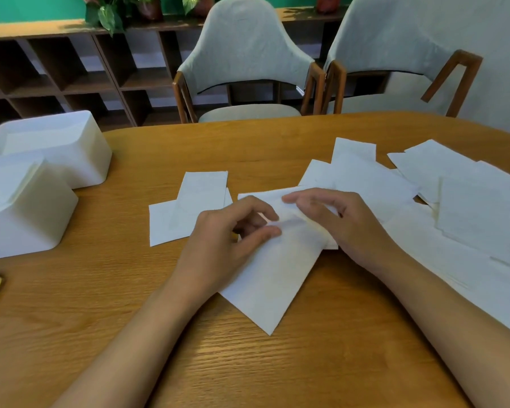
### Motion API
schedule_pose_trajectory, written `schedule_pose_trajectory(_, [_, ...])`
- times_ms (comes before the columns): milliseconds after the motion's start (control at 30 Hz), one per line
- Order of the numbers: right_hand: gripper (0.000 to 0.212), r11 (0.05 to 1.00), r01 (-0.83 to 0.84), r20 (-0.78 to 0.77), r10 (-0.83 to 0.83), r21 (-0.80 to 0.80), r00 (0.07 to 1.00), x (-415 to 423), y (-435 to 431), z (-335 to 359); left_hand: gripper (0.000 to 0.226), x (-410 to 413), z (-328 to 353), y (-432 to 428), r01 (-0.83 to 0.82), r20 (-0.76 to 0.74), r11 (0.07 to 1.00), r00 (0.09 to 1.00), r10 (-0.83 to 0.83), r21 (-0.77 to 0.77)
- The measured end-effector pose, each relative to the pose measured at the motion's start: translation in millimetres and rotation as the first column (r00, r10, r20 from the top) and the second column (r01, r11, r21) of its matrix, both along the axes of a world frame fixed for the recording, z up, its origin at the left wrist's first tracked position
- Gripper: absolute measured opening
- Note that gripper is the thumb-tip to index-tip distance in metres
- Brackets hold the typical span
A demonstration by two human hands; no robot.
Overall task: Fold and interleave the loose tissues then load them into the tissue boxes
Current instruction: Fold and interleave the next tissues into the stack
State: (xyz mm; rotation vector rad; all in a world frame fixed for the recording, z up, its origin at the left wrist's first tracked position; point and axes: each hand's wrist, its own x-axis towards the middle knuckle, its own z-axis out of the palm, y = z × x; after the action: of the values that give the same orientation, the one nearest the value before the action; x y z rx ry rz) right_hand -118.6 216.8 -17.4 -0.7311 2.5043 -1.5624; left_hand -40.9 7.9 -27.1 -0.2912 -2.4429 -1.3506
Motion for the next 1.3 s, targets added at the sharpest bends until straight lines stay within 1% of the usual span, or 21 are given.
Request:
schedule_pose_trajectory(100, [0.036, 0.999, -0.011, -0.022, 0.012, 0.043, 1.000, 4.2, -3.3, -5.8, 0.027, -0.2, 2.8, 0.7, 0.000, 0.006, 0.993, 1.000, -0.001, 0.119])
schedule_pose_trajectory(267, [0.023, 0.996, 0.036, -0.017, -0.034, 0.085, 0.999, 1.6, -3.7, -12.5, 0.027, 0.1, 6.8, -0.6, -0.005, 0.017, 0.984, 1.000, 0.003, 0.177])
schedule_pose_trajectory(367, [0.011, 0.993, 0.080, 0.009, -0.081, 0.085, 0.997, -1.5, -3.5, -12.0, 0.036, 0.7, 9.2, -1.5, -0.011, 0.079, 0.984, 0.997, -0.003, 0.178])
schedule_pose_trajectory(433, [0.008, 0.989, 0.129, 0.020, -0.131, 0.069, 0.991, -3.3, -2.3, -10.0, 0.046, 1.1, 10.8, -4.1, -0.062, 0.137, 0.991, 0.990, 0.046, 0.120])
schedule_pose_trajectory(467, [0.007, 0.987, 0.153, 0.031, -0.155, 0.041, 0.987, -4.2, -1.5, -8.3, 0.050, 2.0, 11.3, -5.8, -0.087, 0.126, 0.994, 0.989, 0.079, 0.064])
schedule_pose_trajectory(533, [0.010, 0.980, 0.196, 0.075, -0.193, -0.035, 0.978, -6.7, 1.1, -6.6, 0.058, 4.4, 12.5, -9.0, -0.112, -0.002, 0.984, 0.994, 0.113, -0.135])
schedule_pose_trajectory(600, [0.008, 0.965, 0.240, 0.131, -0.227, -0.101, 0.965, -10.1, 4.3, -7.2, 0.061, 5.6, 12.1, -7.9, -0.088, -0.112, 0.948, 0.992, 0.056, -0.305])
schedule_pose_trajectory(667, [0.010, 0.952, 0.278, 0.169, -0.256, -0.125, 0.952, -12.7, 5.7, -8.2, 0.064, 5.7, 8.8, -5.0, -0.040, -0.110, 0.924, 0.994, -0.002, -0.379])
schedule_pose_trajectory(733, [0.016, 0.943, 0.306, 0.191, -0.279, -0.133, 0.941, -14.3, 5.7, -9.2, 0.060, 4.6, 3.9, -2.9, -0.021, -0.133, 0.892, 0.990, -0.045, -0.452])
schedule_pose_trajectory(800, [0.019, 0.940, 0.314, 0.207, -0.284, -0.135, 0.936, -14.5, 5.3, -9.0, 0.043, 3.5, 0.5, -1.9, -0.024, -0.190, 0.871, 0.979, -0.080, -0.490])
schedule_pose_trajectory(867, [0.022, 0.940, 0.318, 0.218, -0.287, -0.126, 0.933, -15.5, 5.5, -10.5, 0.029, 2.7, -0.2, -2.2, -0.036, -0.240, 0.885, 0.967, -0.086, -0.463])
schedule_pose_trajectory(933, [0.022, 0.941, 0.319, 0.224, -0.288, -0.113, 0.931, -14.4, 3.8, -9.6, 0.021, 1.9, 0.0, -3.0, -0.055, -0.267, 0.909, 0.962, -0.063, -0.413])
schedule_pose_trajectory(1000, [0.018, 0.942, 0.317, 0.205, -0.292, -0.105, 0.934, -12.7, 2.3, -8.6, 0.017, 1.8, 0.0, -3.9, -0.061, -0.265, 0.928, 0.963, -0.042, -0.368])
schedule_pose_trajectory(1067, [0.014, 0.950, 0.300, 0.156, -0.285, -0.085, 0.946, -9.6, 0.9, -5.0, 0.013, 3.5, 2.6, -3.9, -0.048, -0.223, 0.955, 0.975, -0.020, -0.293])
schedule_pose_trajectory(1100, [0.018, 0.955, 0.290, 0.121, -0.280, -0.068, 0.952, -8.8, 1.1, -3.1, 0.012, 5.3, 5.5, -3.0, -0.048, -0.189, 0.971, 0.982, 0.003, -0.234])
schedule_pose_trajectory(1167, [0.035, 0.960, 0.272, 0.061, -0.269, -0.062, 0.961, -9.2, 3.2, 0.1, 0.012, 8.1, 12.1, -1.1, -0.052, -0.101, 0.995, 0.994, 0.044, -0.080])
schedule_pose_trajectory(1233, [0.050, 0.972, 0.223, 0.037, -0.221, -0.074, 0.975, -7.9, 5.8, 6.5, 0.016, 8.6, 16.2, -1.4, -0.050, -0.014, 0.995, 0.999, 0.051, 0.085])
schedule_pose_trajectory(1300, [0.051, 0.992, 0.119, -0.005, -0.119, -0.037, 0.993, -4.7, 7.4, 8.8, 0.012, 6.9, 18.0, -3.0, -0.047, 0.052, 0.970, 0.998, 0.036, 0.238])
